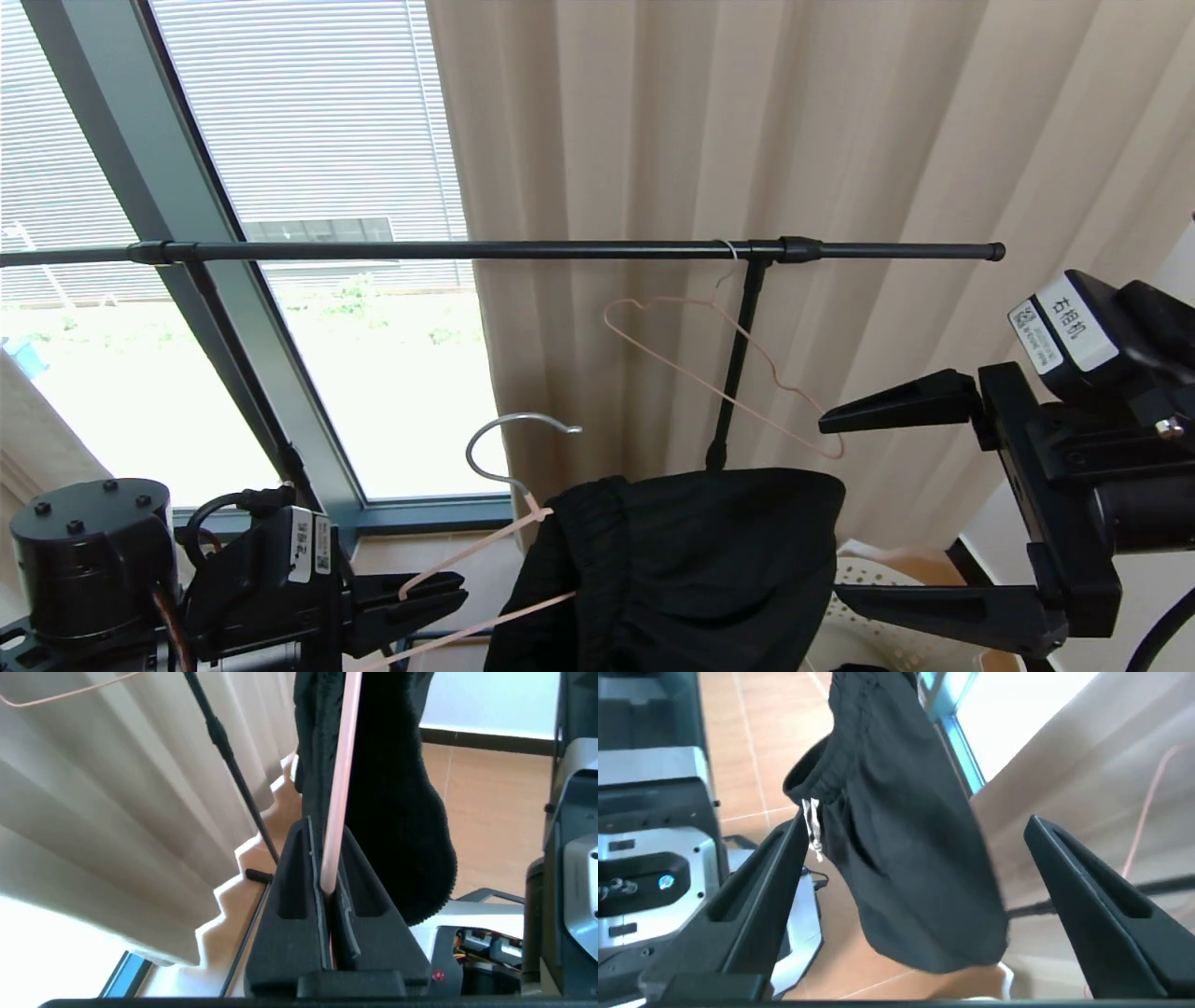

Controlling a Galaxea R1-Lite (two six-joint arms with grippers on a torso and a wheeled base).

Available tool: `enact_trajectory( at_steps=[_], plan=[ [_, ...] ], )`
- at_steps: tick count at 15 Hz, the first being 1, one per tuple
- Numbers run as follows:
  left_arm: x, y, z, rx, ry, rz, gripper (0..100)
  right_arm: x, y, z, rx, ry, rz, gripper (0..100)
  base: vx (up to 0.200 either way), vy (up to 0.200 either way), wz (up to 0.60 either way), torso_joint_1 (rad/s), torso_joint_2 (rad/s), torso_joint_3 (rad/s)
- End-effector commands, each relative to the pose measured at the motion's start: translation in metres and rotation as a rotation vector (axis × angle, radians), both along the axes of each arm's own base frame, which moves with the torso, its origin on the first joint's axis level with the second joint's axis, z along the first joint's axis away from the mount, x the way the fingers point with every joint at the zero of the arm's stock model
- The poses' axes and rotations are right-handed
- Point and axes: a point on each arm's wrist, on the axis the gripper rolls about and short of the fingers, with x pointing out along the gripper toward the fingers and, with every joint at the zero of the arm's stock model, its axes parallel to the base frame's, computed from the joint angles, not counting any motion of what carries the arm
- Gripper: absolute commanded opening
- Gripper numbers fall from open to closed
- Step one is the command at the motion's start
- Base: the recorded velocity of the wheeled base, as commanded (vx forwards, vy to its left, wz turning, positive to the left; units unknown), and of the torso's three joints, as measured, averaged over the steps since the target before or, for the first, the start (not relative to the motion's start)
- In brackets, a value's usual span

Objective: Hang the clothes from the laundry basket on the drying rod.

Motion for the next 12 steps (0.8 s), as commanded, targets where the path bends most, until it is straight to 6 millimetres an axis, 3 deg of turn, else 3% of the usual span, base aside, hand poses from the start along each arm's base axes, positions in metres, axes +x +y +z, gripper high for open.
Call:
enact_trajectory(
  at_steps=[1, 12],
  plan=[
    [-0.001, 0.0, -0.002, 0.002, 0.007, -0.006, 0, 0.013, 0.003, -0.005, -0.011, 0.025, 0.019, 100, 0.0, 0.0, 0.0, 0.0, 0.0, 0.0],
    [-0.01, -0.001, -0.004, -0.009, -0.012, -0.123, 0, 0.042, 0.022, -0.04, -0.064, 0.107, 0.2, 100, 0.0, 0.0, 0.0, 0.0, 0.0, 0.0]
  ],
)
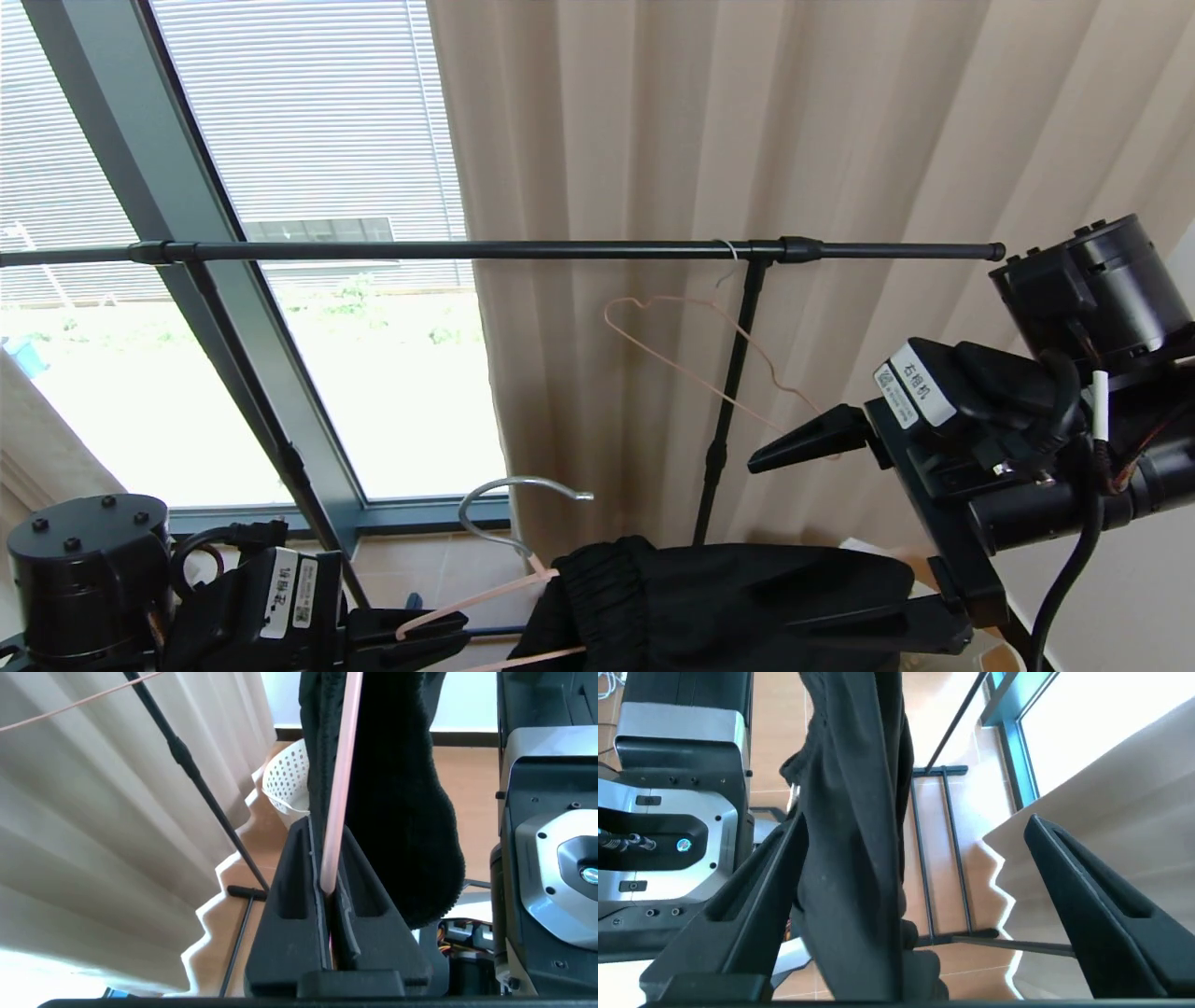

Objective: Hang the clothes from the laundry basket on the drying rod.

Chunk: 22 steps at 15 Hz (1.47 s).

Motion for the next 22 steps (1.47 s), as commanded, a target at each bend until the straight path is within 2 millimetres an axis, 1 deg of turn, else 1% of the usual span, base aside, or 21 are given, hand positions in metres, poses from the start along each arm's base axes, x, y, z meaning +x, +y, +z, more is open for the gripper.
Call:
enact_trajectory(
  at_steps=[1, 3, 4, 6, 10, 16, 17, 22],
  plan=[
    [-0.001, -0.002, 0.0, 0.0, 0.001, -0.011, 0, 0.008, 0.006, -0.01, -0.021, 0.03, 0.006, 100, 0.0, 0.0, 0.0, 0.0, 0.0, 0.0],
    [-0.001, -0.002, 0.0, 0.0, 0.001, -0.012, 0, 0.008, 0.008, -0.011, -0.023, 0.033, 0.013, 100, 0.0, 0.0, 0.0, 0.0, 0.0, 0.0],
    [-0.002, -0.003, 0.0, 0.001, 0.002, -0.019, 0, 0.01, 0.017, -0.016, -0.032, 0.047, 0.04, 100, 0.0, 0.0, 0.0, 0.0, 0.0, 0.0],
    [-0.001, -0.003, -0.001, 0.002, 0.004, -0.017, 0, 0.01, 0.019, -0.017, -0.033, 0.049, 0.046, 100, 0.0, 0.0, 0.0, 0.0, 0.0, 0.0],
    [-0.001, -0.003, -0.001, 0.001, 0.005, -0.015, 0, 0.012, 0.031, -0.02, -0.037, 0.058, 0.08, 100, 0.0, 0.0, 0.0, 0.0, 0.0, 0.0],
    [-0.001, -0.003, -0.001, 0.001, 0.006, -0.016, 0, 0.01, 0.034, -0.021, -0.041, 0.063, 0.093, 100, 0.0, 0.0, 0.0, 0.0, 0.0, 0.0],
    [-0.001, -0.003, 0.0, -0.001, 0.008, -0.016, 0, 0.009, 0.033, -0.022, -0.045, 0.068, 0.093, 0, 0.0, 0.0, 0.0, 0.0, 0.0, 0.0],
    [0.002, -0.004, -0.002, 0.002, 0.016, -0.012, 0, 0.008, 0.033, -0.023, -0.05, 0.07, 0.09, 0, 0.0, 0.0, 0.0, 0.0, 0.0, 0.0]
  ],
)
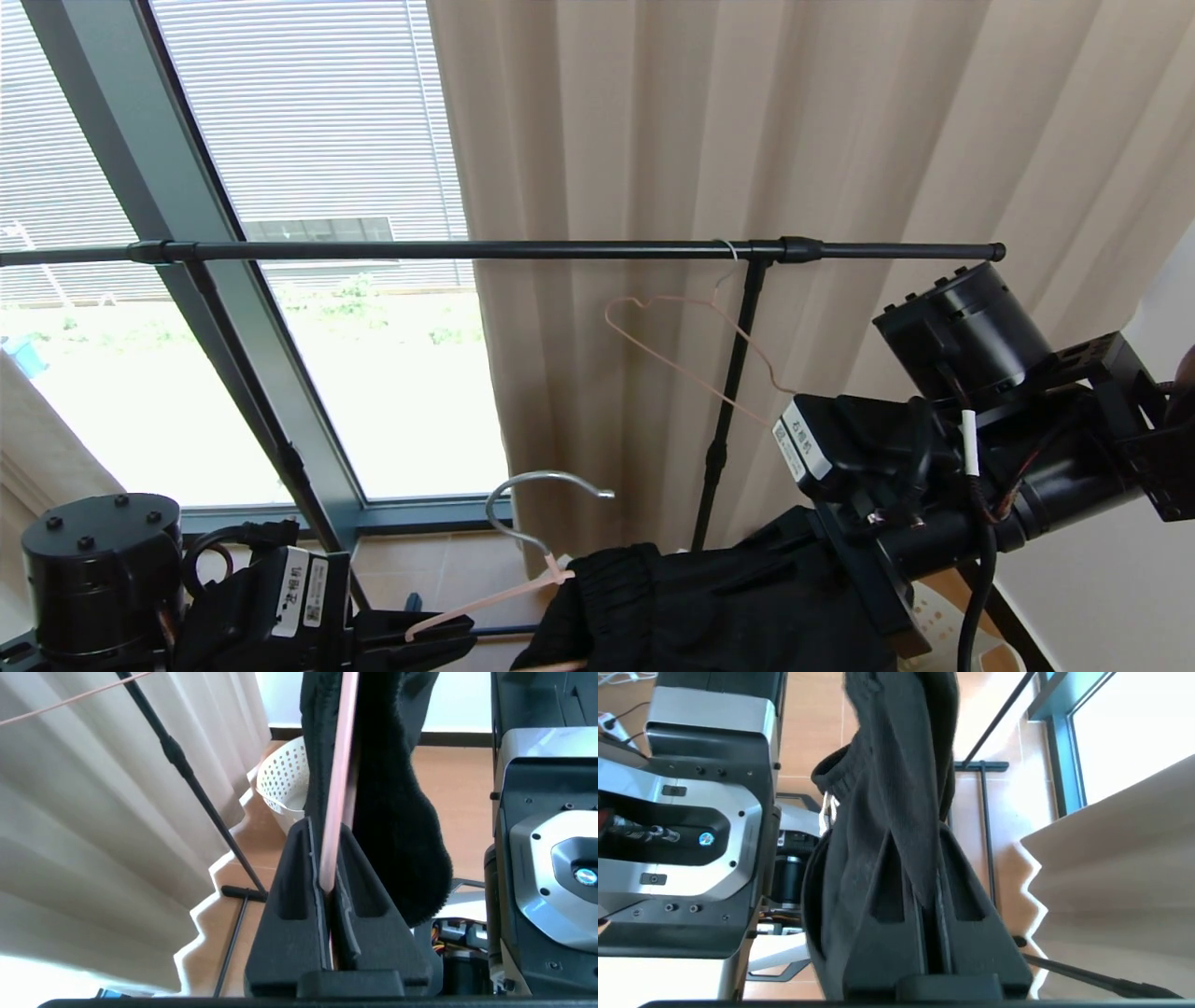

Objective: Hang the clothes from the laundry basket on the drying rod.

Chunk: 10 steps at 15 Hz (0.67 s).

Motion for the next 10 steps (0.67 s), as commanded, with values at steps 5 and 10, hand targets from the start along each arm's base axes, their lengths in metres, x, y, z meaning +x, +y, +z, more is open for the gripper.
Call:
enact_trajectory(
  at_steps=[5, 10],
  plan=[
    [0.001, -0.0004, -0.0008, 0.001, 0.001, -0.003, 0, -0.0008, -0.0001, 0.0018, 0.002, -0.007, 0.0, 0, 0.0, 0.0, 0.0, 0.0, 0.0, 0.0],
    [0.0007, -0.0003, 0.0003, -0.003, -0.021, -0.006, 0, -0.0016, -0.0013, 0.0027, 0.001, -0.014, -0.006, 0, 0.0, 0.0, 0.0, 0.0, 0.0, 0.0]
  ],
)
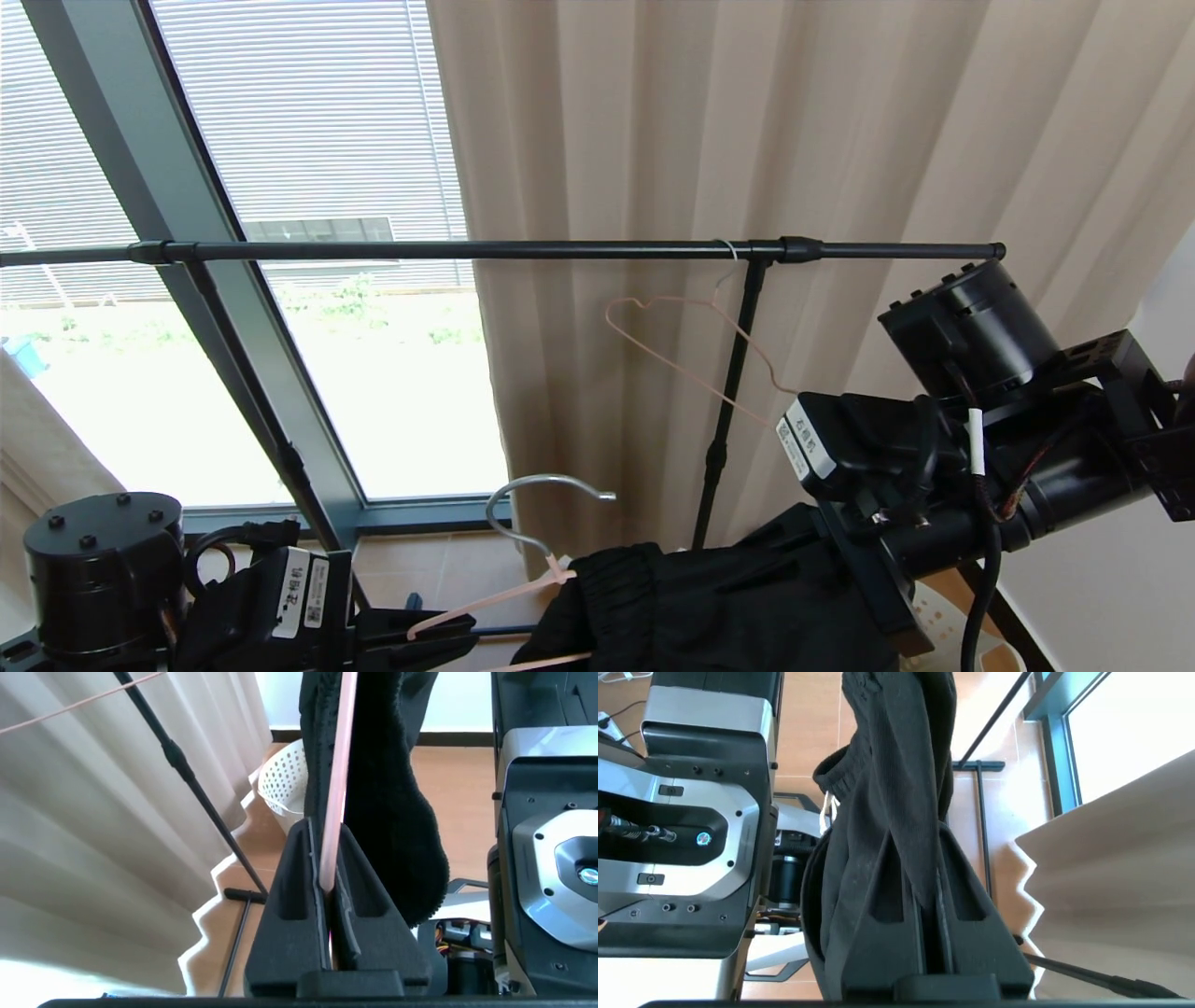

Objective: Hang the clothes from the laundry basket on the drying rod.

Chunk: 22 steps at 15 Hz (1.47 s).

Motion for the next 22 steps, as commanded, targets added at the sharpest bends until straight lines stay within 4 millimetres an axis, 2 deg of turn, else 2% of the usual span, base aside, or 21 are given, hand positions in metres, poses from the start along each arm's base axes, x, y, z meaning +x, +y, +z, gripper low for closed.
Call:
enact_trajectory(
  at_steps=[1, 5, 9, 11, 13, 15, 18, 19, 21, 22],
  plan=[
    [-0.001, 0.0, -0.001, -0.001, -0.002, -0.001, 100, 0.0, 0.0, 0.0, 0.002, -0.002, 0.0, 0, 0.0, 0.0, 0.0, 0.0, 0.0, 0.0],
    [0.003, 0.002, 0.0, -0.007, 0.008, 0.019, 100, -0.003, -0.005, 0.002, 0.005, -0.005, -0.01, 0, 0.0, 0.0, 0.0, 0.0, 0.0, 0.0],
    [0.014, 0.02, 0.006, -0.039, -0.004, 0.142, 100, 0.005, -0.023, 0.006, -0.002, -0.035, -0.099, 0, 0.0, 0.0, 0.0, 0.0, 0.0, 0.0],
    [0.022, 0.032, 0.018, -0.136, 0.019, 0.239, 100, 0.013, -0.035, 0.005, -0.02, -0.047, -0.169, 0, 0.0, 0.0, 0.0, 0.0, 0.0, 0.0],
    [0.026, 0.031, 0.035, -0.278, 0.139, 0.281, 100, 0.012, -0.036, 0.011, -0.045, -0.094, -0.209, 0, 0.0, 0.0, 0.0, 0.0, 0.0, 0.0],
    [0.024, 0.031, 0.041, -0.347, 0.245, 0.3, 100, 0.013, -0.038, 0.015, -0.07, -0.172, -0.27, 0, 0.0, 0.0, 0.0, 0.0, 0.0, 0.0],
    [0.017, 0.032, 0.027, -0.304, 0.419, 0.342, 100, 0.01, -0.04, 0.017, -0.053, -0.247, -0.309, 0, 0.0, 0.0, 0.0, 0.0, 0.0, 0.0],
    [0.015, 0.029, 0.024, -0.257, 0.51, 0.41, 100, 0.008, -0.042, 0.02, -0.044, -0.28, -0.345, 0, 0.0, 0.0, 0.0, 0.0, 0.0, 0.0],
    [0.019, 0.007, 0.025, -0.141, 0.57, 0.546, 100, 0.005, -0.043, 0.025, -0.021, -0.288, -0.409, 0, 0.0, 0.0, 0.0, 0.0, 0.0, 0.0],
    [0.02, 0.001, 0.025, -0.114, 0.578, 0.559, 100, 0.004, -0.043, 0.026, -0.011, -0.285, -0.418, 0, 0.0, 0.0, 0.0, 0.0, 0.0, 0.0]
  ],
)
